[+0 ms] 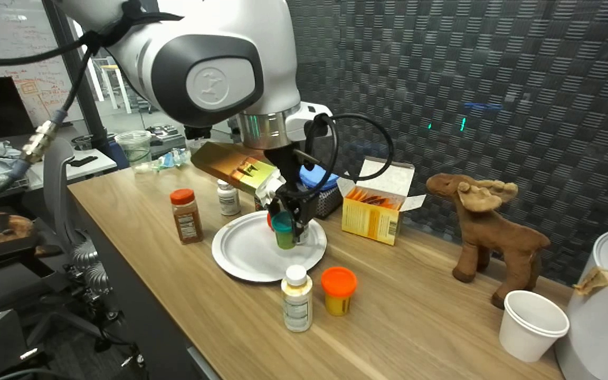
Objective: Put the plush toy and all the containers on the white plate
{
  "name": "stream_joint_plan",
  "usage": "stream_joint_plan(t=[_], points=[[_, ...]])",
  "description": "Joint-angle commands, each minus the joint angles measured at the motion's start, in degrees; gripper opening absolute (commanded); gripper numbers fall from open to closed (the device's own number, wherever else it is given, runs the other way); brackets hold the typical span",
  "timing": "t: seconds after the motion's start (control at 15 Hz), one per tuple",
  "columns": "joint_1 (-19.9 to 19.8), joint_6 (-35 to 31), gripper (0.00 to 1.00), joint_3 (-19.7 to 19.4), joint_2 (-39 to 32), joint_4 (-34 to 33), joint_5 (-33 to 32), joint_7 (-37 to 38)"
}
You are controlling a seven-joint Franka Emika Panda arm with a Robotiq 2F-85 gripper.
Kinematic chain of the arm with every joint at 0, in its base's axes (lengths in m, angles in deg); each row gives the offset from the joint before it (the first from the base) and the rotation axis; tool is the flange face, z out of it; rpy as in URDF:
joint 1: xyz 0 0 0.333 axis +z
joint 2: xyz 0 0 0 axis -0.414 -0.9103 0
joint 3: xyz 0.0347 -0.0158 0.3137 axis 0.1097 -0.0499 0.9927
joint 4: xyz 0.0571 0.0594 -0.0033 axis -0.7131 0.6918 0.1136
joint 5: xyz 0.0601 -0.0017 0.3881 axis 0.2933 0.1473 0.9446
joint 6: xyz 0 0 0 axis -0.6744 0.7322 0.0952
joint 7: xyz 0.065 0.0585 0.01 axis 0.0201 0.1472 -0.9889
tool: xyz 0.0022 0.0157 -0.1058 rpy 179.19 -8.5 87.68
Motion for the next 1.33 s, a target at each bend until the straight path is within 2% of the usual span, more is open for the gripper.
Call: stream_joint_plan(t=[0.0,0.47,0.53,0.6,0.8,1.07,1.27], points=[[-0.4,-5.1,0.28,0.6,-2.1,-0.1,0.3,-0.5],[-0.2,-9.2,0.28,0.5,-5.1,-0.3,-1.7,0.6],[-0.3,-8.8,0.58,0.7,-4.8,-0.1,-1.7,0.2],[-0.5,-8.8,0.79,0.8,-4.1,0.3,-1.5,-0.4],[-1.1,-9.6,0.99,1.4,-1.3,2.2,-1.0,-2.5],[-1.1,-12.2,1.00,-0.5,2.7,3.9,-2.8,-1.4],[-1.8,-11.7,1.00,-2.1,4.8,4.3,-4.5,-1.0]])
